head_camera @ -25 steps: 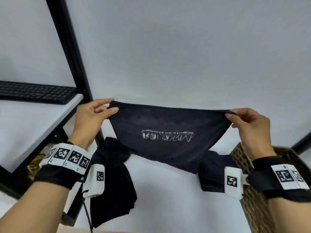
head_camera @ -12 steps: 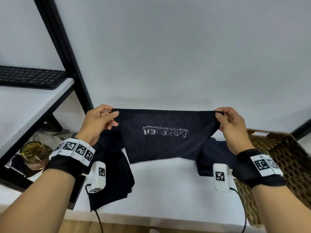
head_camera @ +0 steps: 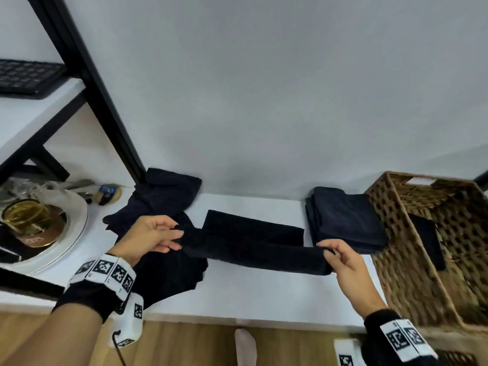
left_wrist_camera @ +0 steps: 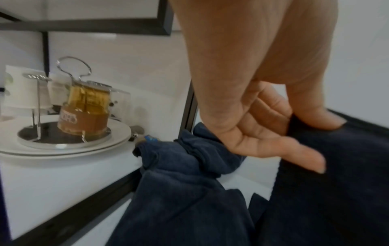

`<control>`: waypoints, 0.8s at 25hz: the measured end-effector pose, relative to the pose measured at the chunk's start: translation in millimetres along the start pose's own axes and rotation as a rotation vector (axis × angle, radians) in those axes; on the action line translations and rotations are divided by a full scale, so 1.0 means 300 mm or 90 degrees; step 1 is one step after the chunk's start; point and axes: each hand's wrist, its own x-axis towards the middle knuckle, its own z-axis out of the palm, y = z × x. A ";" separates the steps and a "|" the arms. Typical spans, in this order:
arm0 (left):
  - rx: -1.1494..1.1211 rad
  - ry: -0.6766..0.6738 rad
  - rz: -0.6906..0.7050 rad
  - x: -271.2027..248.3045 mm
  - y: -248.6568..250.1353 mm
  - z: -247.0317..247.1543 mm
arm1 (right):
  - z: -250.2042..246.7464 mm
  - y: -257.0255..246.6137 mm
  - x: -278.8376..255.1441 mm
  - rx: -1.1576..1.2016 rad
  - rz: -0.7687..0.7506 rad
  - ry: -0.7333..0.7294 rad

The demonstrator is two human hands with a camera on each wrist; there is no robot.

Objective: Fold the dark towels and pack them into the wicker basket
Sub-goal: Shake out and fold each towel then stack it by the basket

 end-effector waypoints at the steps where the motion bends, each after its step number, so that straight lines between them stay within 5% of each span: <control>1: 0.002 0.021 -0.013 0.037 -0.025 0.026 | 0.013 0.046 0.018 -0.032 0.018 -0.002; 6: -0.026 0.173 -0.030 0.310 -0.068 0.161 | 0.087 0.132 0.197 -0.351 0.013 0.051; 9: 0.062 0.156 -0.010 0.466 -0.072 0.277 | 0.155 0.174 0.310 -0.589 0.101 -0.038; 12: 0.285 0.069 0.059 0.512 -0.107 0.381 | 0.243 0.203 0.387 -0.669 0.017 -0.105; 14: 0.488 -0.102 0.107 0.463 -0.142 0.430 | 0.291 0.236 0.426 -0.610 -0.102 -0.133; 16: 0.728 -0.259 0.120 0.412 -0.188 0.468 | 0.311 0.273 0.455 -0.628 -0.099 -0.180; 17: 0.838 -0.262 0.154 0.400 -0.199 0.478 | 0.312 0.292 0.458 -0.651 -0.064 -0.201; 20: 0.966 -0.097 0.249 0.420 -0.202 0.494 | 0.279 0.337 0.409 -0.632 0.045 -0.136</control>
